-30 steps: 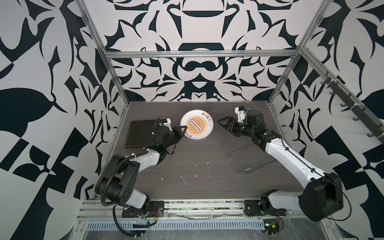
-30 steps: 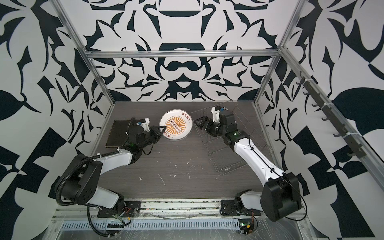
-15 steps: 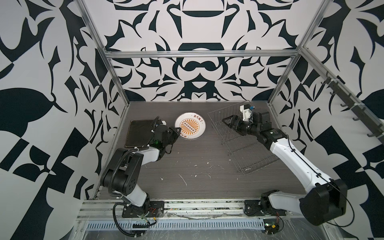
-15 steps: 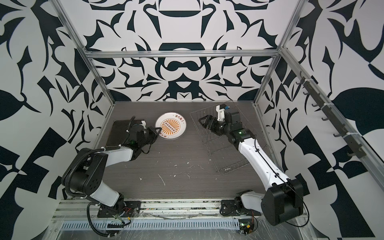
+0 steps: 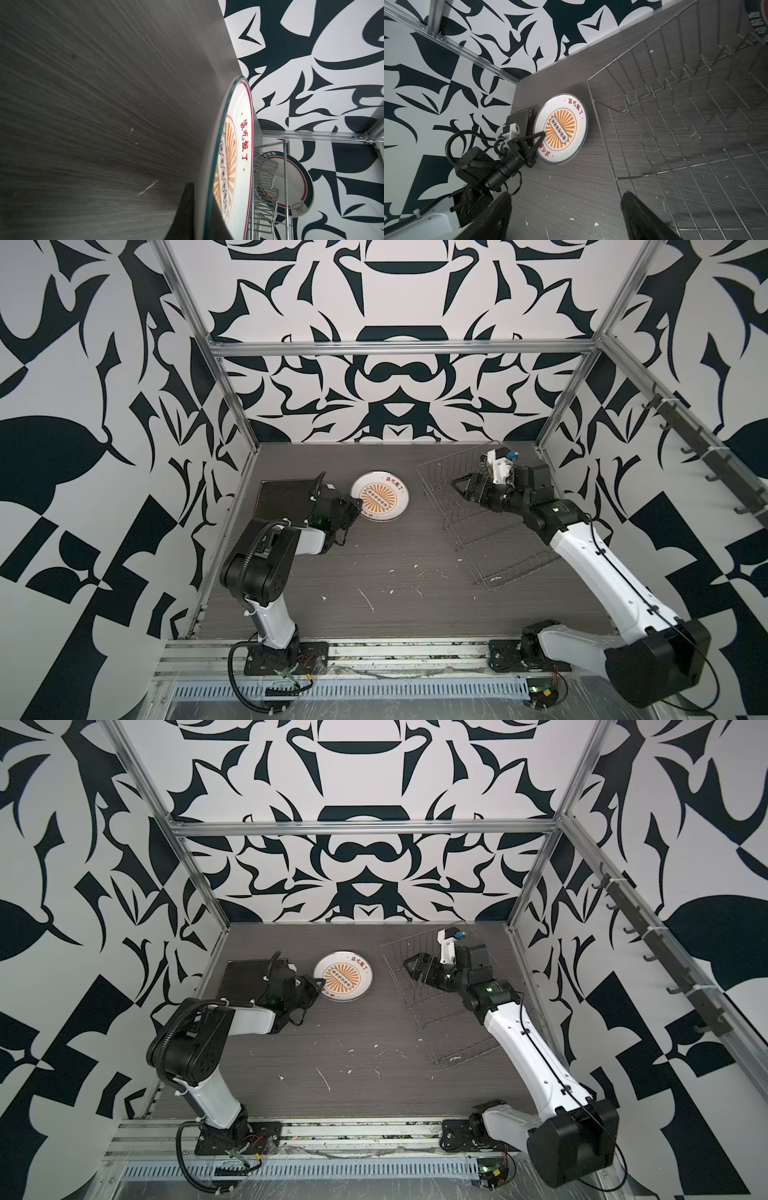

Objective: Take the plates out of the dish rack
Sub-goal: 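Lower the sunburst plate toward the table with the left gripper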

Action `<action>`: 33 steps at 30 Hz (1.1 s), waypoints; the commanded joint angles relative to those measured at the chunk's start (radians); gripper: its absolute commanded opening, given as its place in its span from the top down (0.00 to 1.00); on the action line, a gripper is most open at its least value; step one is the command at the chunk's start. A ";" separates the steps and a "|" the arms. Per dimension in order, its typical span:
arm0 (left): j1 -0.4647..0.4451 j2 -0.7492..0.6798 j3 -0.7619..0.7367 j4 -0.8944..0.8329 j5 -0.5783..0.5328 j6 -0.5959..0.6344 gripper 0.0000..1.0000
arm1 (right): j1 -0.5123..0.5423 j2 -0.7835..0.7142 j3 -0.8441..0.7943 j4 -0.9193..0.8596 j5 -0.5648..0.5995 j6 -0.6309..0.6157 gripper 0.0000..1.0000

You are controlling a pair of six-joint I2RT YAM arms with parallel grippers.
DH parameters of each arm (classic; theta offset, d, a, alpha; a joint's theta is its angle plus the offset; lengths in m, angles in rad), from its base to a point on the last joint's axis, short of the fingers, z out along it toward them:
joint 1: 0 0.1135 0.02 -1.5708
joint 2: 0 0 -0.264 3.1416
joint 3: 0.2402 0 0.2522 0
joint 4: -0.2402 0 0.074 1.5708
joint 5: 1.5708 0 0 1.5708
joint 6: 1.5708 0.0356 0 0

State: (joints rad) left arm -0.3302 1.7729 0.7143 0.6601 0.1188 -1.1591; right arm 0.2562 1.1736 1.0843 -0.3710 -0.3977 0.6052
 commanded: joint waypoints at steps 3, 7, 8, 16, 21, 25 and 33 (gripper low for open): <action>0.008 0.012 0.023 0.076 -0.034 0.004 1.00 | -0.006 -0.027 0.033 -0.021 0.026 -0.043 0.13; 0.016 0.026 0.023 0.073 -0.036 0.007 1.00 | -0.008 -0.030 0.031 -0.025 0.027 -0.045 0.13; 0.018 0.029 0.023 0.073 -0.036 0.009 1.00 | -0.009 -0.031 0.029 -0.025 0.028 -0.045 0.13; 0.029 0.045 0.026 0.064 -0.042 0.010 1.00 | -0.012 -0.037 0.020 -0.030 0.036 -0.050 0.13; 0.030 0.059 0.033 0.058 -0.041 0.012 1.00 | -0.014 -0.041 0.019 -0.032 0.037 -0.051 0.13; 0.030 0.067 0.036 0.056 -0.035 0.006 1.00 | -0.016 -0.046 0.018 -0.040 0.038 -0.059 0.13; 0.030 0.075 0.042 0.046 -0.034 -0.005 0.96 | -0.020 -0.051 0.018 -0.045 0.042 -0.064 0.13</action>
State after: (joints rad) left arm -0.3058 1.8416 0.7231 0.6609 0.0841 -1.1549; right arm 0.2413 1.1458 1.0843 -0.4210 -0.3687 0.5613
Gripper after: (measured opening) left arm 0.103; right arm 0.868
